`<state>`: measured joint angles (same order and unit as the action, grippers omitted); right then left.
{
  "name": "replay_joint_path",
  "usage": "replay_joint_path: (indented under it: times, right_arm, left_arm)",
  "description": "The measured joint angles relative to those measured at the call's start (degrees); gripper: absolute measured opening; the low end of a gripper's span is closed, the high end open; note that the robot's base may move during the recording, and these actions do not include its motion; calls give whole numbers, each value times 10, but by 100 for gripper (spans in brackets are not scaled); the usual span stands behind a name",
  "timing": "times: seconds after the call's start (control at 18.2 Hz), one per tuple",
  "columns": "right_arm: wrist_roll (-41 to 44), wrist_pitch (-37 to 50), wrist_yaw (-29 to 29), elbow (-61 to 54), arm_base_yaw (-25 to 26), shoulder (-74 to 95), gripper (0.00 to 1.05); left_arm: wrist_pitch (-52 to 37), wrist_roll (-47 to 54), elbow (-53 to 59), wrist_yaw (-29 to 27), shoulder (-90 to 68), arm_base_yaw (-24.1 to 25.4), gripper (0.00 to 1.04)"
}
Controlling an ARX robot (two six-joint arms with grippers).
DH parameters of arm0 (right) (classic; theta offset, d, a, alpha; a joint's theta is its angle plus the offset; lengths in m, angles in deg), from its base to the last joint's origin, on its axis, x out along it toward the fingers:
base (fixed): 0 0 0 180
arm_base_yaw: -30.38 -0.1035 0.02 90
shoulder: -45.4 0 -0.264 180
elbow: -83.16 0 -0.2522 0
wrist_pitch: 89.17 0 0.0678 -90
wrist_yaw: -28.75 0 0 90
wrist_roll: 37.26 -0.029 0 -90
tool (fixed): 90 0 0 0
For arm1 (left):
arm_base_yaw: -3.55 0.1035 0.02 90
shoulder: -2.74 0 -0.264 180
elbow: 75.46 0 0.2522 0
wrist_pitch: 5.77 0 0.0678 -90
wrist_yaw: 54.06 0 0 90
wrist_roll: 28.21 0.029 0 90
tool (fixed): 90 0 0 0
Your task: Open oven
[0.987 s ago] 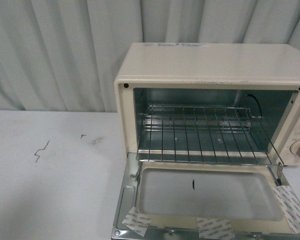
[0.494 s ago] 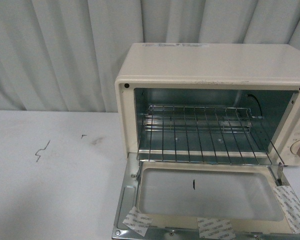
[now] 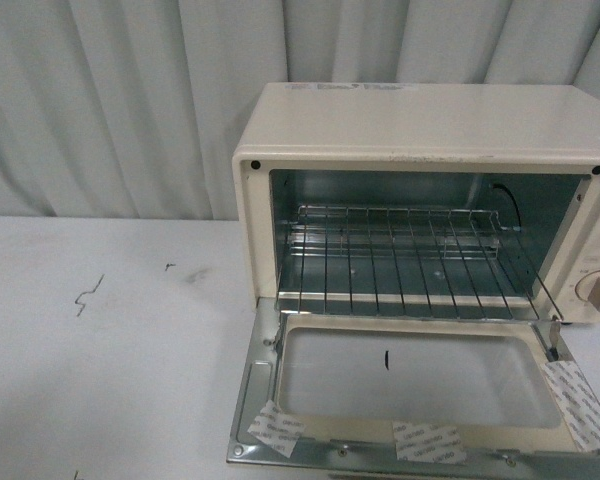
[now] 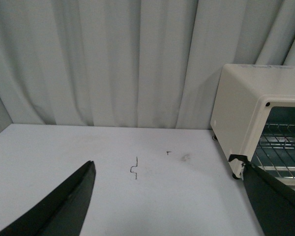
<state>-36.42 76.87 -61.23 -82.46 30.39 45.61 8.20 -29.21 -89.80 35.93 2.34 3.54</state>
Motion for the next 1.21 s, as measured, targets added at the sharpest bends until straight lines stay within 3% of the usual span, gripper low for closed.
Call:
replay_joint_path:
  times: [0.05,1.21]
  right_arm:
    - [0,0,0,0,0,0,98]
    - [0,-1,0,0,0,0,98]
  left_arm:
    - [0,0,0,0,0,0,100]
    - [2,0,0,0,0,0,98]
